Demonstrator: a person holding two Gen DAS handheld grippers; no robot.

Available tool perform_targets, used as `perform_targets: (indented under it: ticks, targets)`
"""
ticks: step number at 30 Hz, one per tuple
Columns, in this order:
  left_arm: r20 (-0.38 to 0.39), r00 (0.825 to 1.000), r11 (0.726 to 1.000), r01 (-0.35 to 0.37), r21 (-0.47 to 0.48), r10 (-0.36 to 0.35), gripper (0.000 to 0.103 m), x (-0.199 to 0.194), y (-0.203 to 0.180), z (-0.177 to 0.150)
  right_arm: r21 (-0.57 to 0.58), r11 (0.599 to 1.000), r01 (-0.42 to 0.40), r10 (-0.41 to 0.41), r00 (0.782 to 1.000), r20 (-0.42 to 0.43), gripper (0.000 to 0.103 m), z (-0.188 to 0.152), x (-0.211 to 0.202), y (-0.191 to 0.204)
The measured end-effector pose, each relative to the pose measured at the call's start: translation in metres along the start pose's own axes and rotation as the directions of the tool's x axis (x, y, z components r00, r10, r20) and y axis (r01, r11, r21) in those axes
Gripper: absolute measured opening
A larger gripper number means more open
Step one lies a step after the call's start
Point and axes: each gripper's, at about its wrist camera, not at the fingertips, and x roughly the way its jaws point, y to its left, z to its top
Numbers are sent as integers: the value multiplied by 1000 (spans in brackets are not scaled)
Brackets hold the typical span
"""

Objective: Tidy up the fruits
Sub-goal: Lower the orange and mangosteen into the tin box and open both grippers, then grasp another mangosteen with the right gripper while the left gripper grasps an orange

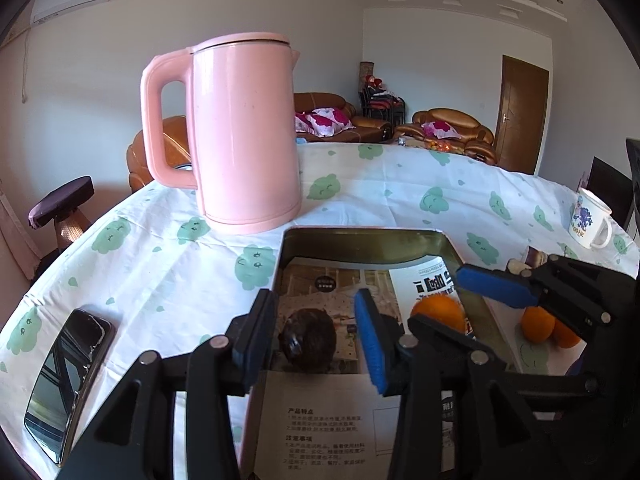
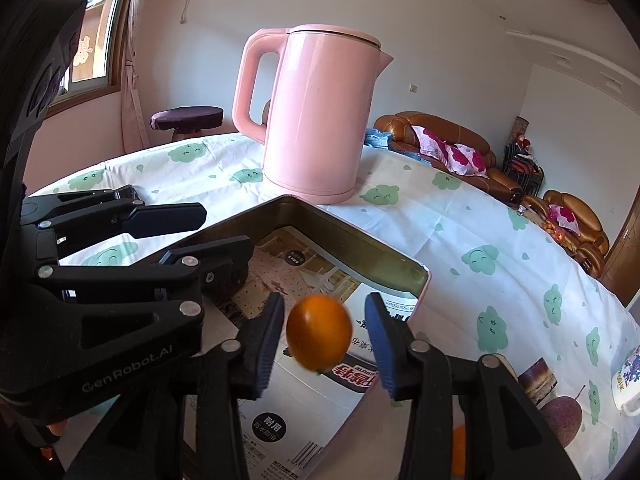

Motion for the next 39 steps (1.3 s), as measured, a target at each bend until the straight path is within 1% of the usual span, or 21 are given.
perform_targets:
  ticks: [2,4,6,7,9,13,16,18,20,22,25,28,30,33,34,37,39]
  targets:
    - [6,1000,1000,0,-5,0,47,-1,1,0,7,1000,0,0,1000,3,58,0,-1,-1]
    - [16,1000,1000,-13,-17,13,54,-3,4,0,11,1000,3,-3,1000,10,59,0,-2,-2]
    - [32,999,999,-16,-34,17,69,-7,7,-1,24,1000,14,-14,1000,20,60,-1,-5,-4]
    - [46,999,999,-15,-41,17,71,-10,8,-1,36,999,21,-22,999,26,61,-2,-8,-6]
    - [68,998,999,-4,-51,7,71,-16,7,-1,50,998,37,-39,999,36,62,-5,-15,-11]
    - [95,995,998,44,-52,-39,71,-24,-6,0,90,990,106,-112,991,70,63,-17,-43,-34]
    - [113,990,996,84,-24,-81,71,-31,-26,1,144,974,177,-189,979,76,70,-28,-67,-60]
    - [112,987,994,113,9,-113,71,-33,-42,1,167,961,220,-233,970,64,75,-37,-80,-76]
    - [109,984,990,135,43,-139,71,-35,-58,1,189,946,262,-272,962,28,75,-49,-88,-94]
    - [98,982,985,156,71,-163,71,-34,-73,1,233,930,286,-295,956,3,75,-61,-95,-113]
    - [74,977,974,192,116,-201,71,-33,-96,0,302,906,295,-300,953,-31,75,-79,-104,-139]
    - [51,970,961,226,161,-236,71,-32,-119,-2,341,890,304,-301,952,-62,75,-92,-107,-154]
    - [32,966,951,246,185,-256,71,-31,-132,-4,362,888,284,-276,958,-75,75,-99,-106,-159]
    - [-1,958,933,281,223,-288,71,-28,-152,-7,363,889,279,-257,960,-108,75,-106,-101,-161]
    - [-12,955,927,292,234,-298,71,-27,-158,-8,375,889,263,-238,965,-112,75,-107,-100,-163]
    - [-57,947,911,320,260,-316,71,-20,-173,-11,400,882,249,-218,968,-121,72,-111,-100,-170]
    - [-82,937,897,349,272,-340,68,-18,-181,-12,411,885,219,-178,974,-137,70,-114,-96,-173]
